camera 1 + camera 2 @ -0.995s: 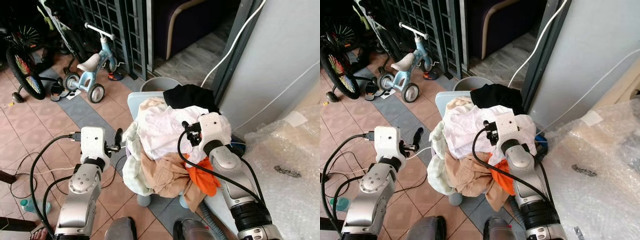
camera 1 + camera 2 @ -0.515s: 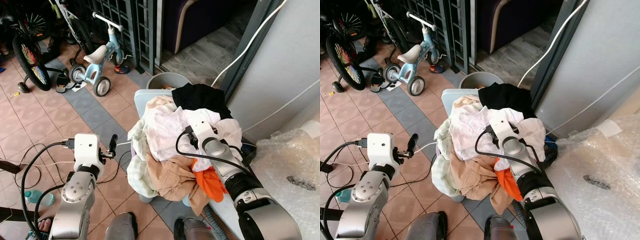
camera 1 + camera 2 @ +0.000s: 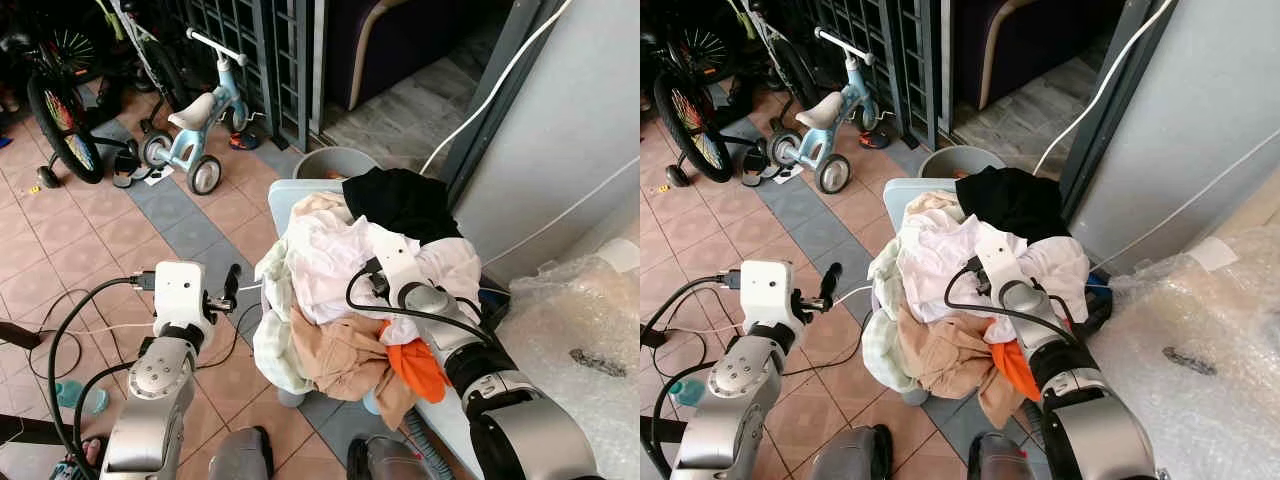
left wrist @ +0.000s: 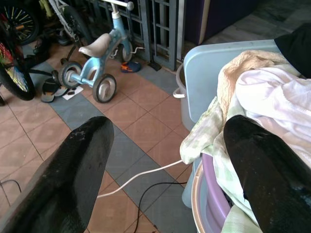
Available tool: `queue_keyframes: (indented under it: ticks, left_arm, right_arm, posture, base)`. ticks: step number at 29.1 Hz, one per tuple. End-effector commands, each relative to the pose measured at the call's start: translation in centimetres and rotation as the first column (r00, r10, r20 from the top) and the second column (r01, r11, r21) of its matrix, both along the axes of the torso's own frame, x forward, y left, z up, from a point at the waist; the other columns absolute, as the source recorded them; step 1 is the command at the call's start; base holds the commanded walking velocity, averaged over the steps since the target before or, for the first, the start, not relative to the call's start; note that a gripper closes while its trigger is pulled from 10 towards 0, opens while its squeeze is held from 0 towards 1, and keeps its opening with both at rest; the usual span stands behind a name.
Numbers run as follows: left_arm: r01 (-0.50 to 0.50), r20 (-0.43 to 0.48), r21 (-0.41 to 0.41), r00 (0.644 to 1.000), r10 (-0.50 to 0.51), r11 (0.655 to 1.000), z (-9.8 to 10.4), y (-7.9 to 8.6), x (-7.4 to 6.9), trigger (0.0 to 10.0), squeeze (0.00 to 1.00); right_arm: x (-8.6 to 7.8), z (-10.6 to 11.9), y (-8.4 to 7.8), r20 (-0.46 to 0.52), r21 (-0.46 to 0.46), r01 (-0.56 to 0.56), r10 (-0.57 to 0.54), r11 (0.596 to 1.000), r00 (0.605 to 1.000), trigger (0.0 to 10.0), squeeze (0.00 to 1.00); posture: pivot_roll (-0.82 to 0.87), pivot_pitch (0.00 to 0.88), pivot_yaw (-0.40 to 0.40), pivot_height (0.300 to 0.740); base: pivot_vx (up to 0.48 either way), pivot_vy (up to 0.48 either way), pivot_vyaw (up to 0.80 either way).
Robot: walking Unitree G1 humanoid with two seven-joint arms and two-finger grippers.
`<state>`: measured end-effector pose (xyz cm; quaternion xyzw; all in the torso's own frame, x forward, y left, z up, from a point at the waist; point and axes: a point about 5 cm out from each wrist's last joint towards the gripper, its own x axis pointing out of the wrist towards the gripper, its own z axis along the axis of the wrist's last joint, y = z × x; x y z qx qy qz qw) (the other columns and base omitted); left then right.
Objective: Clothes washing
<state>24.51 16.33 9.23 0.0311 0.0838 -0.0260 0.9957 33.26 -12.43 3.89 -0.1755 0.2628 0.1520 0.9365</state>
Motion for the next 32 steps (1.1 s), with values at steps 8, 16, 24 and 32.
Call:
queue_keyframes:
  ticks: [8,16,24,32]
  left_arm:
    - [0.0,-0.015,0.016,1.0,0.0,1.0,-0.3,-0.1,0.2,10.0,0.0]
    - [0.018,-0.03,0.012,0.999,-0.017,1.0,-0.5,-0.3,0.3,10.0,0.0]
    - [0.015,0.003,-0.014,1.0,-0.015,1.0,0.1,-0.7,0.6,10.0,0.0]
    - [0.004,0.044,0.023,0.999,-0.005,1.0,0.5,-1.4,1.4,10.0,0.0]
  right_arm:
    - [-1.6,-2.2,0.9,-0.124,0.034,-0.036,0.04,0.999,0.991,0.0,0.0]
    - [-1.4,-1.7,0.5,-0.131,0.083,-0.075,0.086,0.994,0.988,0.0,0.0]
    - [0.2,3.1,0.0,0.117,0.258,-0.096,0.067,0.961,0.991,0.0,0.0]
    - [-1.5,5.6,-1.3,0.289,0.422,0.051,-0.188,0.905,0.939,0.0,0.0]
  posture:
    - [0.1,0.119,-0.004,0.74]
    - [0.09,0.121,-0.007,0.74]
    - [0.08,0.125,-0.011,0.74]
    - [0.06,0.119,-0.011,0.74]
  base:
    - [0.0,0.0,0.0]
    - [0.0,0.0,0.0]
    - [0.0,0.0,0.0]
    - [0.0,0.0,0.0]
